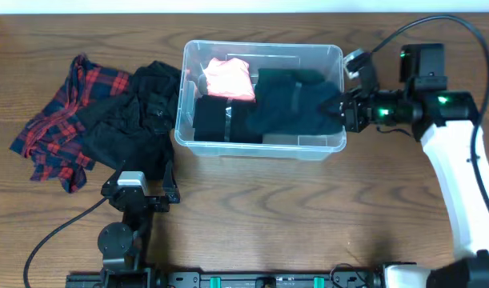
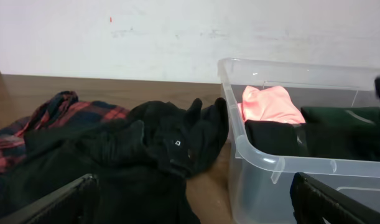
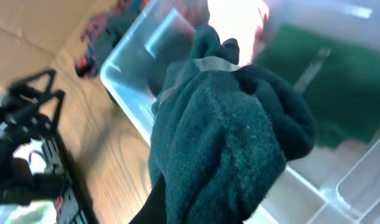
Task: Pack container
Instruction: 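Carry the navy cloth into the container's front-right area and release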
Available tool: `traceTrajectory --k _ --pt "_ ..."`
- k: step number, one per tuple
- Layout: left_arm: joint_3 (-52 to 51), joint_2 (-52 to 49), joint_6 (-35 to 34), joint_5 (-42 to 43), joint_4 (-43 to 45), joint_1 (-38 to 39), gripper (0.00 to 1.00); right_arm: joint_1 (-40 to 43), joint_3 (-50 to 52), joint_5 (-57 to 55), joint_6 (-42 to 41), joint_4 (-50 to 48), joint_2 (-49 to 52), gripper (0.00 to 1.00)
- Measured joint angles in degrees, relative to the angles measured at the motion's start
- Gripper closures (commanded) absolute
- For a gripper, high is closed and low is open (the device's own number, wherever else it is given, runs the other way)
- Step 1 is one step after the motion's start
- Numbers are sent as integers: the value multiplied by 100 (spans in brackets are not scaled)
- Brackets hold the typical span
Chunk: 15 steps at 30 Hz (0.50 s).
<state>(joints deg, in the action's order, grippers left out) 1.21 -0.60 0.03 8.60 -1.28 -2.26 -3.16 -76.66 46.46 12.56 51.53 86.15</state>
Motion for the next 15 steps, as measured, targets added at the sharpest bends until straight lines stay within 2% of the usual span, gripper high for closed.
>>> traceTrajectory --k 9,10,11,12,13,15 --pt "0 0 -2 2 0 0 2 -63 0 -227 271 35 560 99" --pt "0 0 -2 2 0 0 2 -63 0 -267 282 44 610 95" --pt "0 0 -2 2 0 0 2 -63 0 -306 293 52 649 83" --pt "0 0 -2 2 0 0 2 -63 0 -348 293 59 686 68" --pt "0 0 -2 2 0 0 2 -63 0 -387 299 61 715 59" --pt "0 0 0 2 0 0 2 -63 -2 -457 319 59 732 47"
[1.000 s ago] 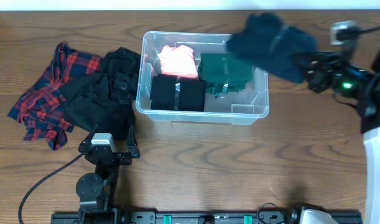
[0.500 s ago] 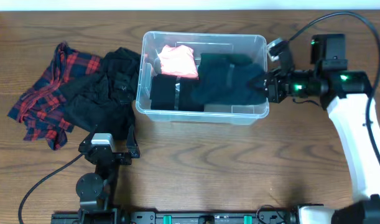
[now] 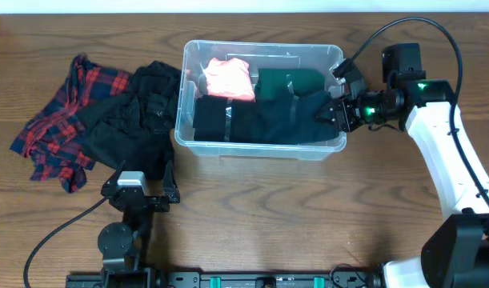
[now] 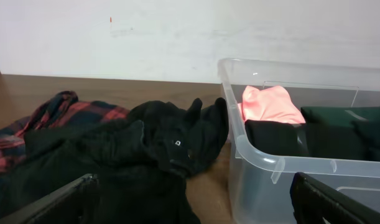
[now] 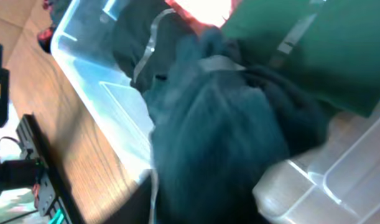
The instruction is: Pack container
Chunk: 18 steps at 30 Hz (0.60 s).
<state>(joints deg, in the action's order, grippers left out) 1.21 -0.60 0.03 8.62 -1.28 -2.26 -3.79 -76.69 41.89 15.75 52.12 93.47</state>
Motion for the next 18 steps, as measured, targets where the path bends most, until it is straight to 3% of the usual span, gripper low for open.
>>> traceTrajectory --k 3,5,13,18 --pt "0 0 0 0 0 0 2 0 -7 -72 31 -7 0 35" --pt "0 0 -2 0 0 0 2 0 -7 -146 17 -4 0 34" --pt "0 0 -2 -2 0 0 2 -26 -151 -339 -20 13 2 56" --pt "0 0 0 0 0 0 2 -284 -612 -660 -151 -13 2 52"
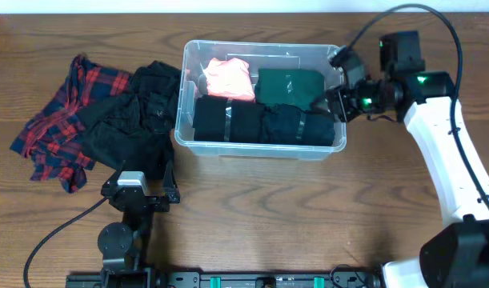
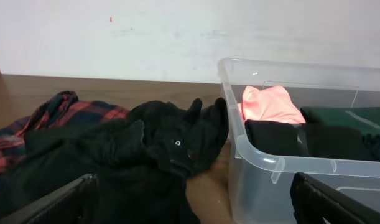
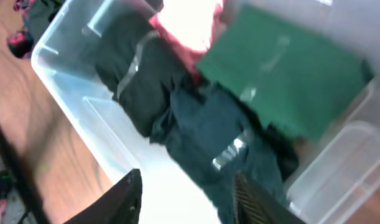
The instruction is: Pack container
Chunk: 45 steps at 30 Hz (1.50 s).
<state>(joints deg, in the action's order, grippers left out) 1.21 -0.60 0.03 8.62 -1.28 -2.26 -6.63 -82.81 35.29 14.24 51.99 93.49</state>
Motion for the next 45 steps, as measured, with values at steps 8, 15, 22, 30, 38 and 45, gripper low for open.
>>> traceTrajectory --k 8,15,22,30,38,45 --pt "0 0 -2 0 0 0 2 -190 -911 -634 -957 -278 0 10" --pt "0 0 -2 0 2 0 2 529 -1346 -1161 -1587 -590 0 1" --pt "0 0 -2 -2 0 0 2 1580 -1346 -1860 -2006 -601 0 1" --pt "0 0 0 -2 0 0 2 2889 -1349 -2105 -2813 -531 103 1" --pt "0 0 -2 -138 -4 0 2 3456 -1349 -2175 -3410 -203 321 1" --pt "114 -70 -599 -302 -269 0 2 3497 -1349 -2170 -3488 7 321 1"
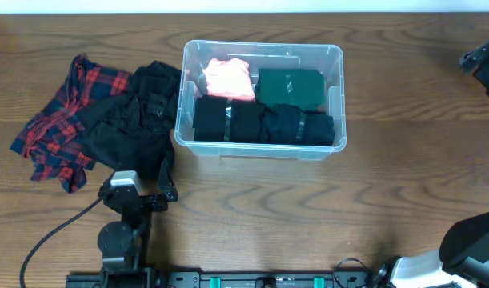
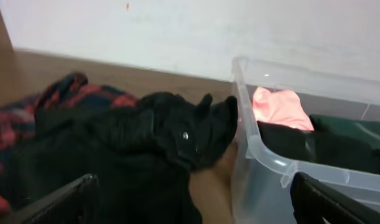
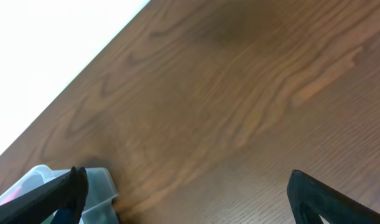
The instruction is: Pack container
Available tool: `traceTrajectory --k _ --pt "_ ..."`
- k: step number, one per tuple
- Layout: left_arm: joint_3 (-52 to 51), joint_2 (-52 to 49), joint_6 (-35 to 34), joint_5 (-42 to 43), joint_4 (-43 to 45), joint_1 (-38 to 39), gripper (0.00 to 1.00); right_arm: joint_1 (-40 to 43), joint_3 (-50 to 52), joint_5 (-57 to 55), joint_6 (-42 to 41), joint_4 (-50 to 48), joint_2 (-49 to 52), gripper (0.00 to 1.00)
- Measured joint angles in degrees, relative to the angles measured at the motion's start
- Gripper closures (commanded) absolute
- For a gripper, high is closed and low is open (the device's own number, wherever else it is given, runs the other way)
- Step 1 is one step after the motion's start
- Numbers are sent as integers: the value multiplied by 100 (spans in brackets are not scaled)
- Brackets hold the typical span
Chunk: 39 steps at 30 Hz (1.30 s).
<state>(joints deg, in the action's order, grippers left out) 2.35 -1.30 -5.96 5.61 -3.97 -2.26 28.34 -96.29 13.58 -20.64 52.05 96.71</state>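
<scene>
The clear plastic container (image 1: 260, 48) stands mid-table. It holds a pink garment (image 1: 228, 78), a green one (image 1: 290, 84), black folded clothes (image 1: 228, 122) and a dark teal roll (image 1: 302, 126) at the front right. To its left lie a black garment pile (image 1: 136, 120) and a red plaid shirt (image 1: 56, 120). My left gripper (image 2: 193, 208) is open and low, facing the black pile (image 2: 115, 149) and the container wall (image 2: 264, 158). My right gripper (image 3: 190, 205) is open over bare wood, with the container's corner (image 3: 96, 183) at its left finger.
The right arm (image 1: 482, 66) shows only at the table's far right edge. A white wall (image 2: 239, 31) backs the table. A black cable (image 1: 52, 240) runs from the left arm's base toward the front edge.
My right gripper has left the container's right end and now sits far to the right, open over the wood. The teal roll stays in the container. The left wrist view has shifted slightly.
My right gripper was shut on the dark teal garment over the container's right end. Then it held the garment lower inside the box. Then it was open with the garment lying at the front right. Now it is far from the container.
</scene>
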Motion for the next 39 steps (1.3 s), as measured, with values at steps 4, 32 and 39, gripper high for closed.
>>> traceTrajectory --k 4,32,39 --pt "437 -459 -225 0 -678 0 2 0 0 2 -4 0 0 1" --pt "5394 -6199 -1886 636 -3589 -713 2 0 0 2 -22 0 0 1" --pt "4304 -6168 -3285 1143 -2677 -1554 2 0 0 2 -22 -2 0 1"
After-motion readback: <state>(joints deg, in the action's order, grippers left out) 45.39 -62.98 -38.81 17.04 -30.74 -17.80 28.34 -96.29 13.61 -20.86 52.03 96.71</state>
